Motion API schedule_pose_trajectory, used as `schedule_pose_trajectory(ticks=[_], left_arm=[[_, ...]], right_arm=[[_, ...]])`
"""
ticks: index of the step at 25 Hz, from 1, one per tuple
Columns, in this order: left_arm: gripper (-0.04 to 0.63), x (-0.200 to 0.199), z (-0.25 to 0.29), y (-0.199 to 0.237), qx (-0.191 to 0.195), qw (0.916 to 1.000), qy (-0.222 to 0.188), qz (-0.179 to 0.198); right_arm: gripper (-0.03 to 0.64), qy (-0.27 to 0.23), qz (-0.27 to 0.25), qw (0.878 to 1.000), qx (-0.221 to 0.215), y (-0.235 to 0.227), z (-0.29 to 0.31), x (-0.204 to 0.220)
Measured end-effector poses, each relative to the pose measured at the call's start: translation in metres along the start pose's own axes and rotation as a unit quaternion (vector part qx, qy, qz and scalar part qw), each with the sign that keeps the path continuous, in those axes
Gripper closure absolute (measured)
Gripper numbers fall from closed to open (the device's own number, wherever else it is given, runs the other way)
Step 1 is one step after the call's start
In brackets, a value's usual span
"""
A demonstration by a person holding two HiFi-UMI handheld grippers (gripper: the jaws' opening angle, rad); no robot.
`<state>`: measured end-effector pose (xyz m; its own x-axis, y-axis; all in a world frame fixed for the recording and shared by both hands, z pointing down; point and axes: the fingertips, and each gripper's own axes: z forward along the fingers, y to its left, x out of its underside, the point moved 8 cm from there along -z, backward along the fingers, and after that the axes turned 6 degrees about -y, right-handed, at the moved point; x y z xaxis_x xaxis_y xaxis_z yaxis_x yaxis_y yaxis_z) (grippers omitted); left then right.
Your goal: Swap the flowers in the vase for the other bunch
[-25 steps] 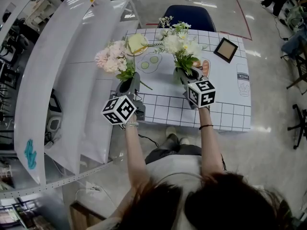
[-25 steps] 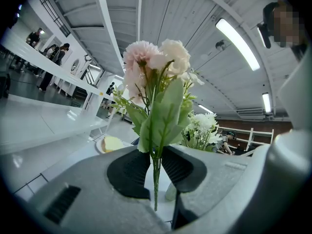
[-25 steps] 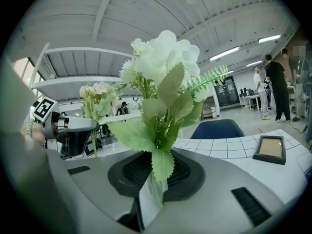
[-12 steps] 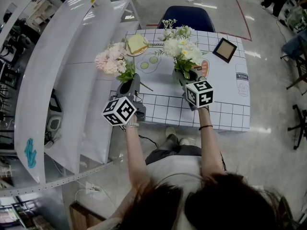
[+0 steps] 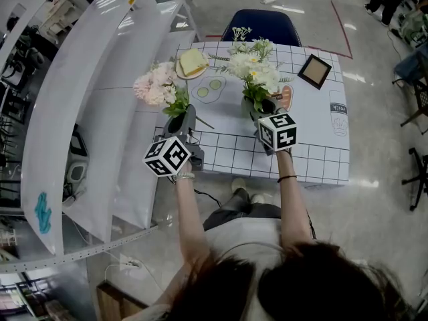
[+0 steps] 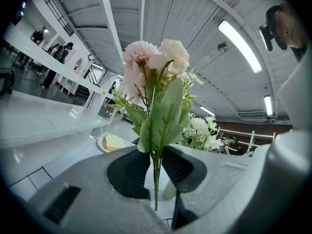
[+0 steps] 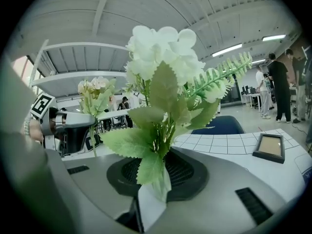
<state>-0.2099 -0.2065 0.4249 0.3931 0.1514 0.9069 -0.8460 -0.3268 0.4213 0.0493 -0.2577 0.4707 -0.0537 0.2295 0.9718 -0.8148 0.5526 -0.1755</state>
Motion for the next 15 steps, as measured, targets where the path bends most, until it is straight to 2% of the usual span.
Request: schedule_pose_trajectory(ticks=[6,15], left_arm=[[0.525,0.0030,0.0012,-0.0004,0.002,1.0000,0.003,-0.002],[0.525,0.0051,0.0030,-0.0012,0.006,0.9999,0.006,-0.006]], right_arm=[[0.566,0.000,0.001,1.000,-0.003,-0.0003,-0.0011,0.0006],[0.526,-0.002,0.001,1.000,-0.007,0.0044,-0.0010,0.0003]])
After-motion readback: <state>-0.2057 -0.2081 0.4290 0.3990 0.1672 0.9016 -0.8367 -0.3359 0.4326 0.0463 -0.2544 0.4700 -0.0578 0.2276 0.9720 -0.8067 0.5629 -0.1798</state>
